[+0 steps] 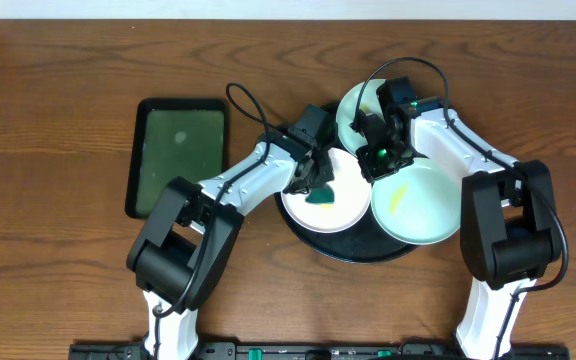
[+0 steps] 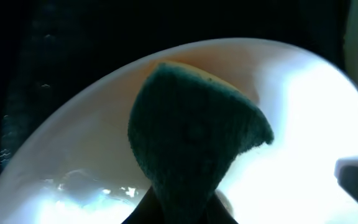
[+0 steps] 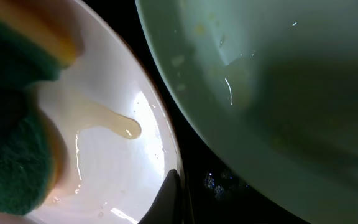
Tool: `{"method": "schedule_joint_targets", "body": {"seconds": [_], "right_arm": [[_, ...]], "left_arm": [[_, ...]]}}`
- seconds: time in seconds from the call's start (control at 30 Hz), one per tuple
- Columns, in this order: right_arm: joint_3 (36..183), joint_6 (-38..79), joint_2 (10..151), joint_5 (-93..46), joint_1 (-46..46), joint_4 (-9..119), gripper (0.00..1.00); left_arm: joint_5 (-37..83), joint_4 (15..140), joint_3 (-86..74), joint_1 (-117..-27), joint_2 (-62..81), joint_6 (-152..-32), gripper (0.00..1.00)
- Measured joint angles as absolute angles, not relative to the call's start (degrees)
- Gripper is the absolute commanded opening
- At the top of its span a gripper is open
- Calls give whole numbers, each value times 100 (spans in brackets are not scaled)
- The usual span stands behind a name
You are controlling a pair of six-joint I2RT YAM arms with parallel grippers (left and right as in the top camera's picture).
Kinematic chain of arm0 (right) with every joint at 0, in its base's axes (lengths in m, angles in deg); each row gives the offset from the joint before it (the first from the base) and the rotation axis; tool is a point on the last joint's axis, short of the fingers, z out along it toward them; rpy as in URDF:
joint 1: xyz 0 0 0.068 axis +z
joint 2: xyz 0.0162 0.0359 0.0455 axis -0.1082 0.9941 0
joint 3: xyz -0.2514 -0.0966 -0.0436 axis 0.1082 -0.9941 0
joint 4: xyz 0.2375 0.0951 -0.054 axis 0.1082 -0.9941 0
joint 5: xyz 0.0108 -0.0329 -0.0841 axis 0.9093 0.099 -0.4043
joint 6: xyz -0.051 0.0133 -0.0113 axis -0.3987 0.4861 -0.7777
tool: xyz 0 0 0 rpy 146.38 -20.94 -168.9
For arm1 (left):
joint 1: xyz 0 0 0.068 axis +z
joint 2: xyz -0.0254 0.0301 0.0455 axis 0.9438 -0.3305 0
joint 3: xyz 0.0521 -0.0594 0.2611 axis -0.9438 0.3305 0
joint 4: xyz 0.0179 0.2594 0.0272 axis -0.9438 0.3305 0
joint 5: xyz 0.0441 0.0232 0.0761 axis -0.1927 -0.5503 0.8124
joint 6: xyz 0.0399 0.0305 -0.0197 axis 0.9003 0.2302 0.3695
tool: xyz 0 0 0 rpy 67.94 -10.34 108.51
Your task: Clean dirty plates on tray and stack at the side
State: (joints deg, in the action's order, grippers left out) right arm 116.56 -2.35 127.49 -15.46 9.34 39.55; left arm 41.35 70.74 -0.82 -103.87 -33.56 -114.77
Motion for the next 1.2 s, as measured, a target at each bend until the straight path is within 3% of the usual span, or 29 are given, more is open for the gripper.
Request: {"method": "schedule_joint_targets", "body": {"seconds": [0.47, 0.73, 0.93, 1.2], "right_arm": [[11656, -235, 12749, -1267, 976, 3981, 1], [11656, -238, 12742, -1380, 980, 4000, 1], [11654, -238, 12532, -1686, 1118, 4070, 1], [11651, -238, 11669, -2541, 1465, 4090, 1]], "left_arm": [[5974, 8119, -124, -10306, -3085, -11495, 7], [6717, 8333, 66, -9919, -1697, -11488, 7], [6712, 8357, 66, -9677, -536, -11422, 7], [5488, 8425, 66, -8575, -270, -10821, 8]]}}
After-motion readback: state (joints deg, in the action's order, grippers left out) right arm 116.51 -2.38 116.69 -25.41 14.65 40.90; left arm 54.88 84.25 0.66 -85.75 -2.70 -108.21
